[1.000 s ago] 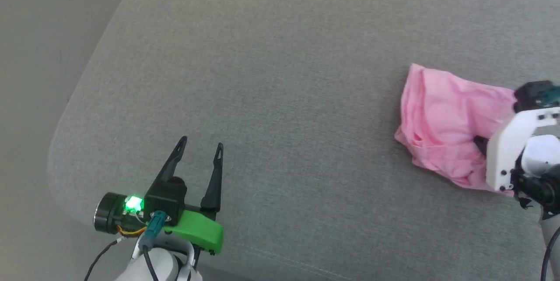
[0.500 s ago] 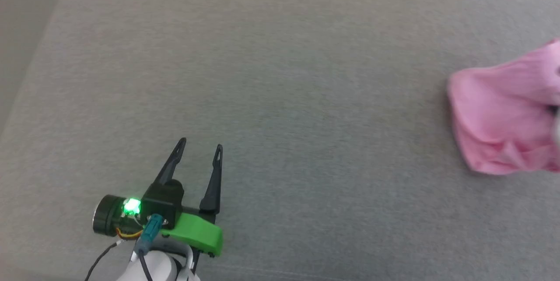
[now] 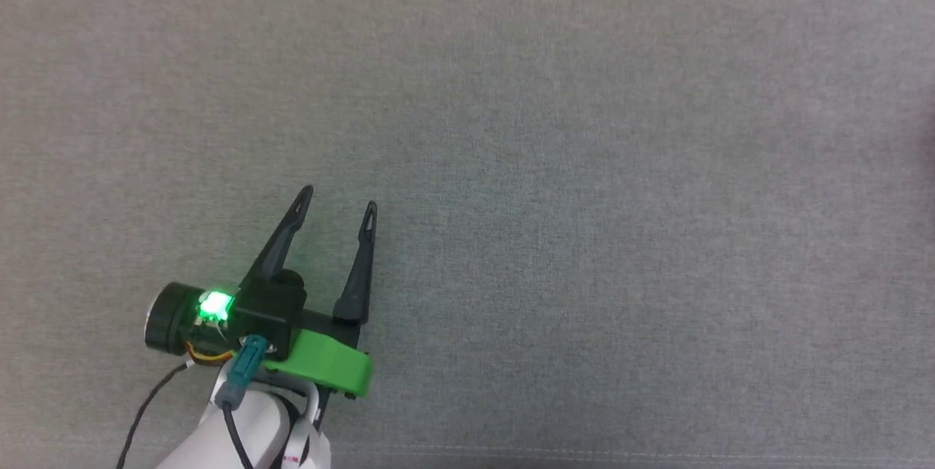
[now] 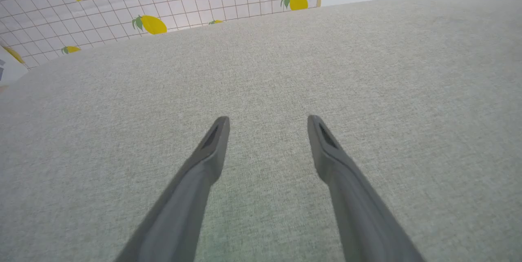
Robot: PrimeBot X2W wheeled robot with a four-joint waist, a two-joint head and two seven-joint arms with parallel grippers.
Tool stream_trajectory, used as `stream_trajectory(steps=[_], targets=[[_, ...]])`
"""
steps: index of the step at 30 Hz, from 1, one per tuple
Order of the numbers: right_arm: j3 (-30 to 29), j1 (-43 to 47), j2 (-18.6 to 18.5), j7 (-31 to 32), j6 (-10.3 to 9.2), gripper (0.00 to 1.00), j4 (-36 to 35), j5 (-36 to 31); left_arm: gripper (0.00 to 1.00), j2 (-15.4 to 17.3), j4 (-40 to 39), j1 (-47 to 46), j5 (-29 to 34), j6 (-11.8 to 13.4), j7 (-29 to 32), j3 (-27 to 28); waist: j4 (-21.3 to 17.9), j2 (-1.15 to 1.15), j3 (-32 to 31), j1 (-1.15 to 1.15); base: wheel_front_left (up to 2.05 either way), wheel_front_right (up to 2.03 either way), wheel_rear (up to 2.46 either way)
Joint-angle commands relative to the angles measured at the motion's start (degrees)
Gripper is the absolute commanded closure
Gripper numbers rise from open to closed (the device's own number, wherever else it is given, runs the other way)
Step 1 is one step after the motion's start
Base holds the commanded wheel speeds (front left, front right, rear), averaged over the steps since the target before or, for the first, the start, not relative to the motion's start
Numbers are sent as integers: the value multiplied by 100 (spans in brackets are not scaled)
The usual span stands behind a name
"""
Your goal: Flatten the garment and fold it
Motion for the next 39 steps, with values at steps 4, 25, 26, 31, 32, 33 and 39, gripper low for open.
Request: stream_trajectory(steps=[4, 25, 26, 31, 32, 33, 39], targets=[[-458, 192, -61, -526, -10, 100, 756, -284, 0, 141, -151, -124, 84, -10, 50, 26, 67, 0, 561, -1, 0, 0, 0], [-1642, -217, 425, -1741, -10, 0, 1967, -1658, 0, 236, -151, 51, 41, 58, 48, 2, 153, 0, 180, -1, 0, 0, 0], [-1611, -282, 434, -1784, -10, 0, 1942, -1686, 0, 218, -111, 68, 20, 52, 43, -4, 139, 0, 47, -1, 0, 0, 0], [-1192, -726, 595, -2059, -10, 0, 1513, -1697, 0, 159, 119, 186, -120, 79, 27, 39, 61, 0, -658, -1, 0, 0, 0], [-1051, -824, 655, -2136, -10, 0, 1392, -1683, 0, 144, 168, 217, -179, 108, 24, 86, 55, 0, -805, -1, 0, 0, 0], [-957, -913, 728, -2197, -10, 0, 1300, -1621, 0, 140, 194, 235, -216, 127, 20, 124, 52, 0, -909, -1, 0, 0, 0], [-432, -1343, 1194, -2762, -10, 0, 805, -1164, 0, 213, 295, 320, -329, 169, 13, 250, 106, 0, -1553, -1, 0, 0, 0]])
